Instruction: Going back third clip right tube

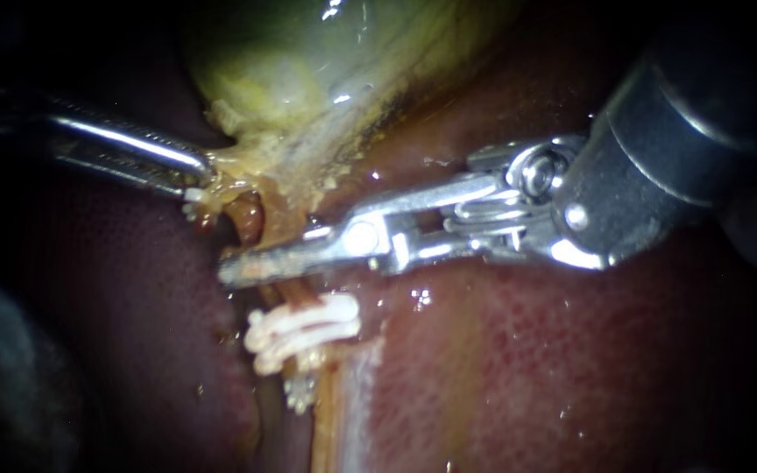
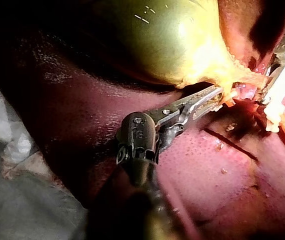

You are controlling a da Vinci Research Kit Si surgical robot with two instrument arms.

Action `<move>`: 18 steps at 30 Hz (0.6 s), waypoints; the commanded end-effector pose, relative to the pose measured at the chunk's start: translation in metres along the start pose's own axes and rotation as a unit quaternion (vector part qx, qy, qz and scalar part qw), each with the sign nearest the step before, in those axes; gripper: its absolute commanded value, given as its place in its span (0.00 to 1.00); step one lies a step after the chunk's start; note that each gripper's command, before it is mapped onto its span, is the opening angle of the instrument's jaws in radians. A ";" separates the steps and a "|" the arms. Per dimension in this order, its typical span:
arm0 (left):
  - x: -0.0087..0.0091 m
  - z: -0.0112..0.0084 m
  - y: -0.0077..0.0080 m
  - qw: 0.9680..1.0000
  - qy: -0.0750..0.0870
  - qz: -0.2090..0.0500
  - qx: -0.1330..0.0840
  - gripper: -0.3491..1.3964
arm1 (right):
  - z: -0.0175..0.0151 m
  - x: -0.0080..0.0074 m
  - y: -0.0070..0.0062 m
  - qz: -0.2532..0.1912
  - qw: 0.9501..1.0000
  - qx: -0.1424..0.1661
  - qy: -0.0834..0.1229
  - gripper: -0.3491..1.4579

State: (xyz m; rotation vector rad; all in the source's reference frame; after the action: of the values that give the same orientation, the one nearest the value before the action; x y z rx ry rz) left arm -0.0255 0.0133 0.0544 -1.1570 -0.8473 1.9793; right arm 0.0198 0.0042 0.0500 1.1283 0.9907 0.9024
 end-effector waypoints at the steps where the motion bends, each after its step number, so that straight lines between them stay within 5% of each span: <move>1: 0.0000 0.0000 0.0000 1.000 0.000 0.000 0.000 0.00 | 0.0000 -0.0001 0.0002 -0.001 1.000 0.000 0.000 0.00; 3: 0.0000 0.0000 0.0000 1.000 0.000 0.000 0.000 0.00 | 0.0002 -0.0007 0.0006 -0.003 1.000 0.001 -0.003 0.05; 7: 0.0000 0.0001 0.0000 1.000 0.000 0.000 0.000 0.00 | 0.0011 -0.0027 0.0025 -0.042 0.999 0.000 -0.007 0.34; 11: 0.0000 0.0000 0.0000 1.000 0.000 0.000 0.000 0.00 | 0.0017 -0.0040 0.0046 -0.108 0.994 -0.009 0.000 0.44; 15: -0.0001 0.0001 0.0000 1.000 0.000 0.000 0.000 0.00 | 0.0013 -0.0038 0.0061 -0.178 0.983 -0.043 0.034 0.47; 18: -0.0001 0.0001 0.0000 1.000 0.000 0.000 0.000 0.00 | 0.0002 -0.0039 0.0067 -0.220 0.974 -0.049 0.038 0.47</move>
State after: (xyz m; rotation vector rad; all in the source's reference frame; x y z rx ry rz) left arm -0.0255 0.0131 0.0545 -1.1575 -0.8461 1.9798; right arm 0.0178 0.0018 0.0573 0.7384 1.1939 0.6129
